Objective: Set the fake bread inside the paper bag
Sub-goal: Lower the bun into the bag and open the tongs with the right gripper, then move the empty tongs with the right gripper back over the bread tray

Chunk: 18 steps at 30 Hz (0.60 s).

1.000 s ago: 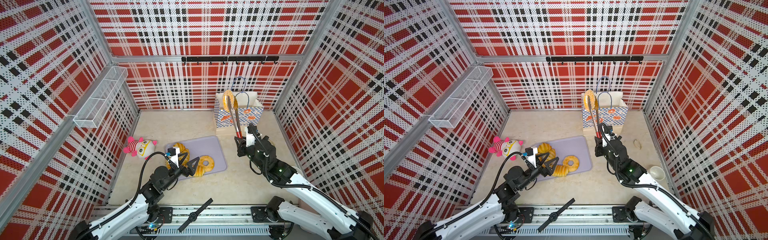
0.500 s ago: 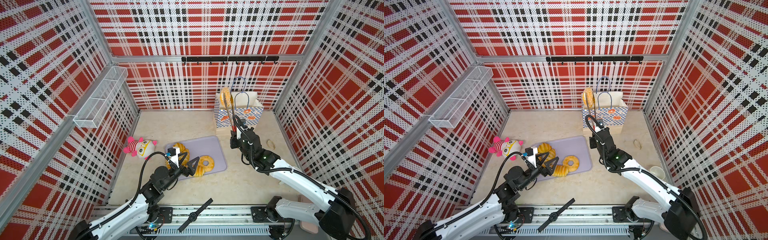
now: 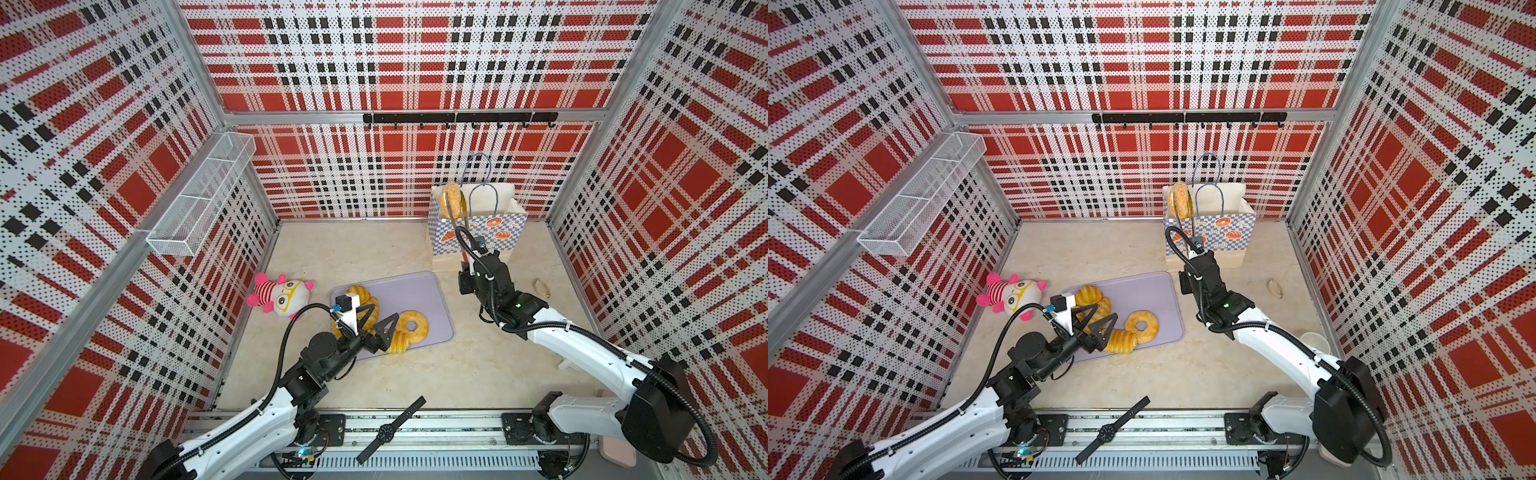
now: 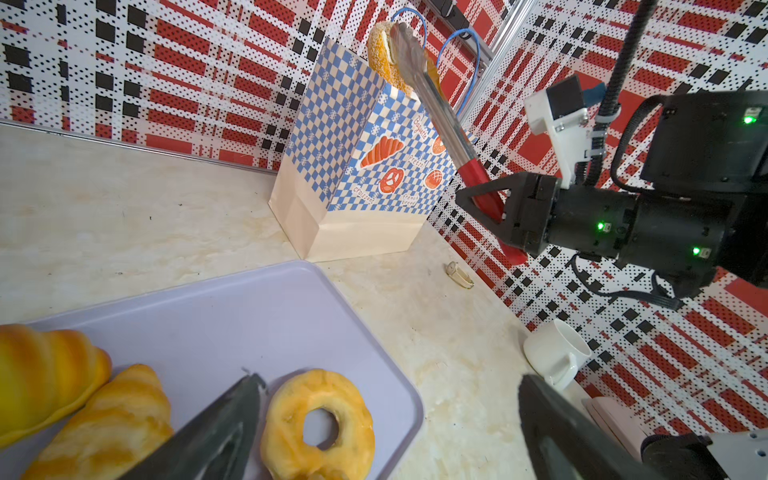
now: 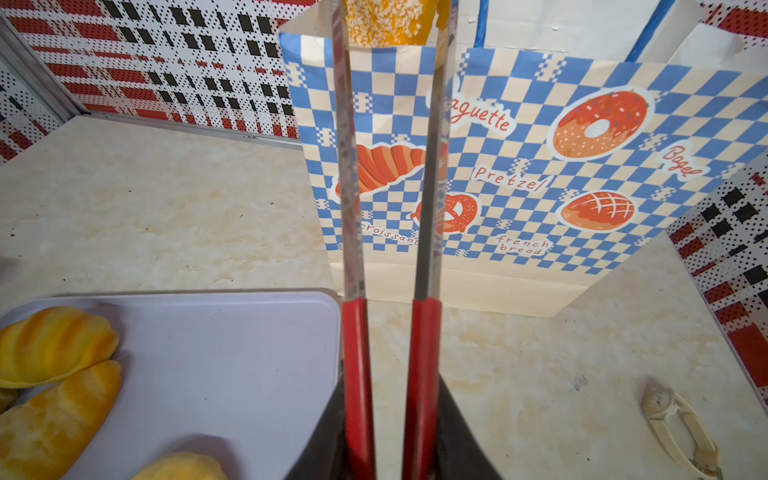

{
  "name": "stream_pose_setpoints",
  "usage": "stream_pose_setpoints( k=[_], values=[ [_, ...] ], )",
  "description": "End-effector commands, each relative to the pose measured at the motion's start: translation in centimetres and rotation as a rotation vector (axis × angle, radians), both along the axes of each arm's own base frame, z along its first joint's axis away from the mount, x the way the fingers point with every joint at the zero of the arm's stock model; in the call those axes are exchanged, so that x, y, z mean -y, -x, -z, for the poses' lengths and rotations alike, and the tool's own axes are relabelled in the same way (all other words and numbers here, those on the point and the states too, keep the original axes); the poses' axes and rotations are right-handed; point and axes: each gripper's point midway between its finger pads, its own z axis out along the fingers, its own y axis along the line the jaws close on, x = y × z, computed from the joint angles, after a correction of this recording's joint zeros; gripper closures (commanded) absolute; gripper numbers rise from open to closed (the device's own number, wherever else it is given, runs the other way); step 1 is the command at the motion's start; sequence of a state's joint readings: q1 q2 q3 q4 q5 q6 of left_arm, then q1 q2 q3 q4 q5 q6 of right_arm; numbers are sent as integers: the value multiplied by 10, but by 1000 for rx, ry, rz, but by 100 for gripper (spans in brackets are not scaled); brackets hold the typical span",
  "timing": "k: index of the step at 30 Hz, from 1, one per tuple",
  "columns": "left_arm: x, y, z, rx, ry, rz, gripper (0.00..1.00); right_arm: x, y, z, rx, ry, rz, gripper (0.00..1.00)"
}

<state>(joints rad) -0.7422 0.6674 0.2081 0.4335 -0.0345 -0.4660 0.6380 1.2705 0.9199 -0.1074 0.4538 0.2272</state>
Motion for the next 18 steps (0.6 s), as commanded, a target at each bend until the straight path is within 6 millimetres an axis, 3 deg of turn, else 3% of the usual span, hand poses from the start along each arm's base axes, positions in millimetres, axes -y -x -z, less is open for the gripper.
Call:
stream_pose_setpoints(
  k=[1, 7, 18],
  values=[
    [-1, 1, -2, 21, 2, -3, 2, 1, -9, -27, 75, -32, 22, 71],
    [0, 0, -1, 17, -5, -1, 2, 1, -8, -27, 76, -34, 23, 66],
    [-1, 0, 0, 17, -3, -7, 2, -3, 0, -33, 87, -67, -25, 67]
  ],
)
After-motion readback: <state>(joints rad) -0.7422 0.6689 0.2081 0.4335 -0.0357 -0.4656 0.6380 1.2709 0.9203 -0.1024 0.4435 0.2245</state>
